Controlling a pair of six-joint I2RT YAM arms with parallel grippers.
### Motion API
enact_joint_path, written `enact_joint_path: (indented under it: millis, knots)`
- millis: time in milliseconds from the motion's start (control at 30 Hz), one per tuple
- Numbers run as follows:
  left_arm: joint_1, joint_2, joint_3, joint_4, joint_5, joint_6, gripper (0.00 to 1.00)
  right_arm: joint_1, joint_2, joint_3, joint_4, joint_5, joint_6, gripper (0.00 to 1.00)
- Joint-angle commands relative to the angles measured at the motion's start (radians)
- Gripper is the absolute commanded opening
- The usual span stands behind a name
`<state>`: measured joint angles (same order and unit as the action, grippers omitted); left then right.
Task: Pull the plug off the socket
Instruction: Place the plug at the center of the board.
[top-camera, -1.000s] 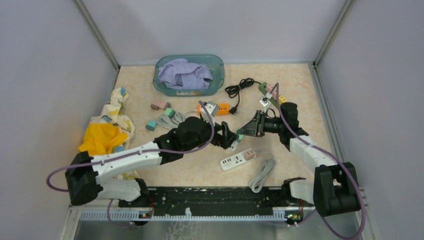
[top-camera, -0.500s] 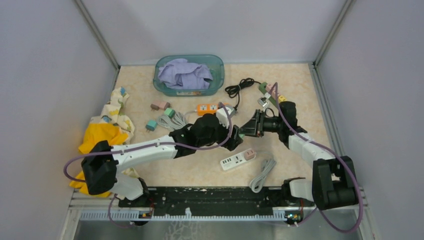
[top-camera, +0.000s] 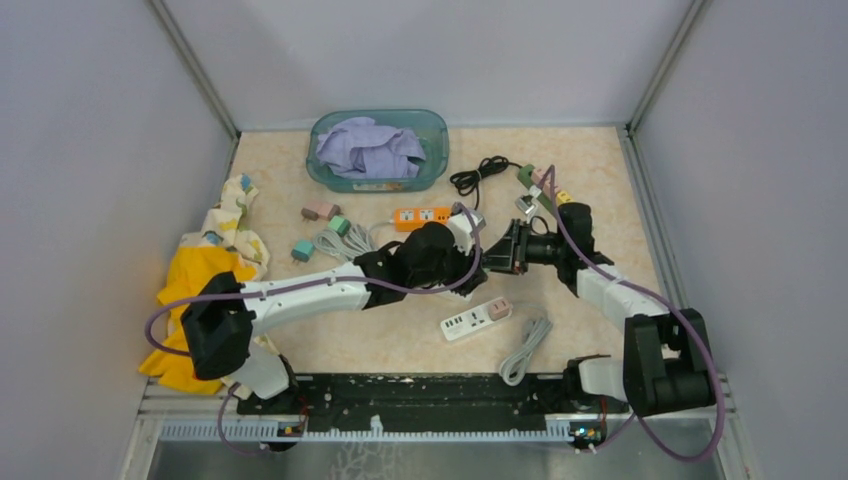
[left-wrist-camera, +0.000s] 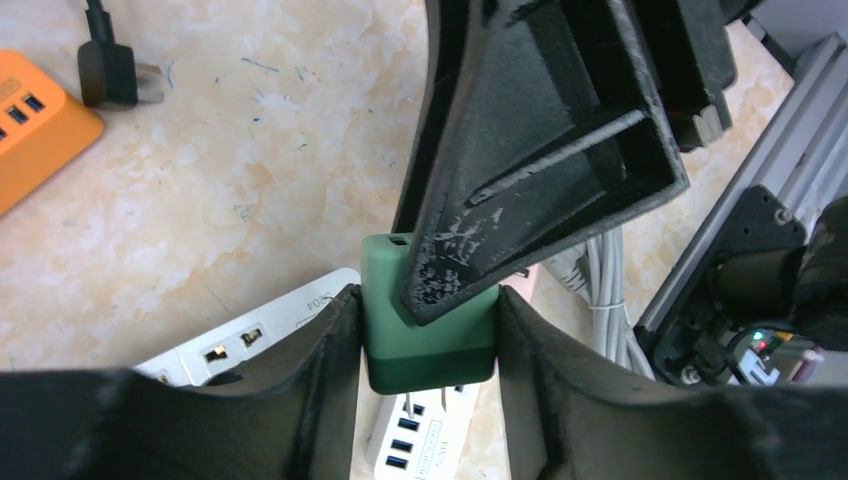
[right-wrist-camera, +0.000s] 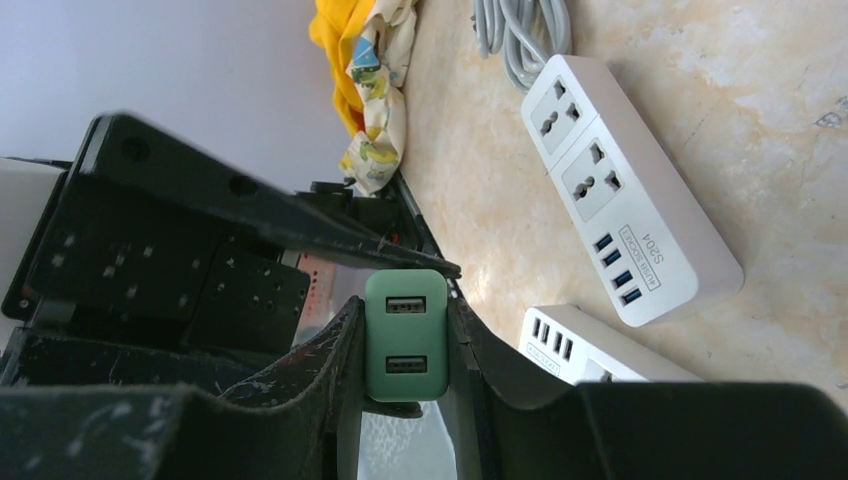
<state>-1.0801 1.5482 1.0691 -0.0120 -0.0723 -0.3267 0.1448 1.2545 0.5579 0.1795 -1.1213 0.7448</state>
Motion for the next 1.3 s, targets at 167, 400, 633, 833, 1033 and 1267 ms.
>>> enact_joint_path:
  millis: [167,400,633,833,1033,1267]
  knots:
    - [0.009,-0.024,-0.015,-0.009,-0.024,0.008,0.00,-0.007,-0.011,0.051,0.041,-0.038,-0.019,0.48]
    - [0.108,-0.172,-0.235,0.105,0.040,-0.088,0.00,-0.010,-0.040,0.141,-0.157,-0.056,-0.281,0.76]
    - [0.310,-0.367,-0.470,0.153,0.105,-0.181,0.00,-0.018,-0.071,0.191,-0.292,-0.073,-0.526,0.82]
    - [0.511,-0.503,-0.564,0.108,0.097,-0.228,0.00,-0.028,-0.084,0.195,-0.320,-0.056,-0.566,0.82]
    - [0.693,-0.580,-0.626,0.092,0.122,-0.293,0.00,-0.034,-0.082,0.194,-0.325,-0.043,-0.574,0.82]
    - [0.796,-0.600,-0.660,0.093,0.115,-0.354,0.00,-0.036,-0.079,0.194,-0.326,-0.035,-0.578,0.83]
